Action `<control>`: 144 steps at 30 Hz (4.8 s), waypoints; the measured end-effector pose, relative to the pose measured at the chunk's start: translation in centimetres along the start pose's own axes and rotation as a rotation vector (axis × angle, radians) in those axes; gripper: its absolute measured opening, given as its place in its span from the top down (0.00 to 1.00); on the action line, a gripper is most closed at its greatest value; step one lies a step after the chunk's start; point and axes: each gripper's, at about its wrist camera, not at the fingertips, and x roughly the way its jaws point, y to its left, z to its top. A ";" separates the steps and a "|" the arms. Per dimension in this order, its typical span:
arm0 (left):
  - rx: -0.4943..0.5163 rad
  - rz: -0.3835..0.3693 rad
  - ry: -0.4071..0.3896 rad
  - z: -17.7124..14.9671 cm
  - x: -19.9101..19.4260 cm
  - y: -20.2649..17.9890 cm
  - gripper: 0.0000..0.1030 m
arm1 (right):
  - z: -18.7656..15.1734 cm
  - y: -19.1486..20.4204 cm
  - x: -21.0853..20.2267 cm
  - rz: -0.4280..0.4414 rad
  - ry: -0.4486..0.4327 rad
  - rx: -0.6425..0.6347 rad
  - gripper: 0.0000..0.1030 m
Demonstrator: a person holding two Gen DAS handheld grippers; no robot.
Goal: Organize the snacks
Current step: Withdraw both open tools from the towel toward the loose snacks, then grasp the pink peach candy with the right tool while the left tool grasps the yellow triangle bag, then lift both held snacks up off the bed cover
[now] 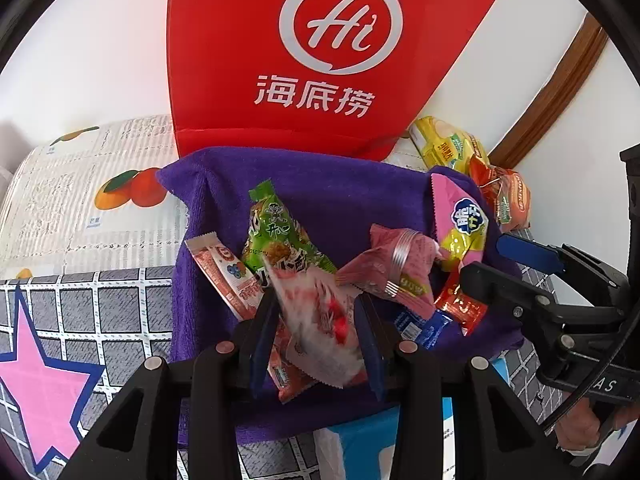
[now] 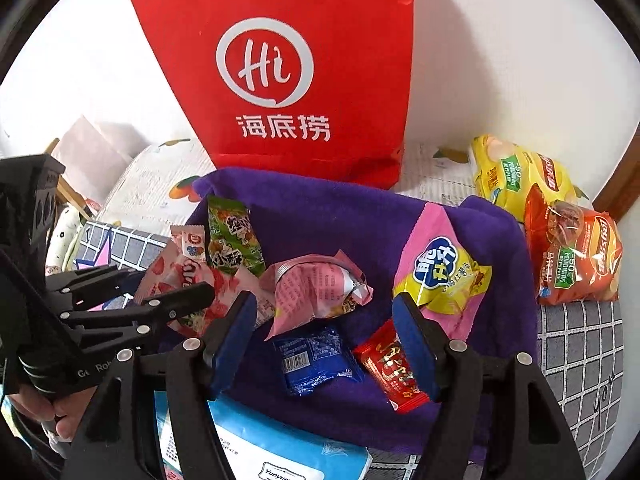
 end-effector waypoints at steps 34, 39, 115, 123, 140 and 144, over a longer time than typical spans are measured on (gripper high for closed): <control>0.073 0.067 -0.201 -4.7 -15.0 -1.7 0.48 | -10.5 1.6 -12.7 -0.080 -0.100 0.152 0.31; 0.018 0.120 -0.175 -7.9 -16.7 1.5 0.44 | -12.8 4.9 -11.0 -0.006 -0.052 0.134 0.31; 0.076 0.056 0.086 -16.0 -6.0 0.2 0.41 | -22.1 2.2 -9.5 -0.042 -0.146 0.094 0.35; 0.091 0.072 0.110 -15.8 -4.3 0.2 0.41 | -21.9 2.2 -9.4 -0.045 -0.143 0.091 0.35; 0.132 0.076 0.069 -16.4 -4.7 0.2 0.50 | -22.4 3.3 -8.0 -0.065 -0.093 0.057 0.35; 0.127 0.070 0.051 -16.8 -5.9 0.2 0.50 | -22.7 3.6 -7.7 -0.066 -0.073 0.058 0.35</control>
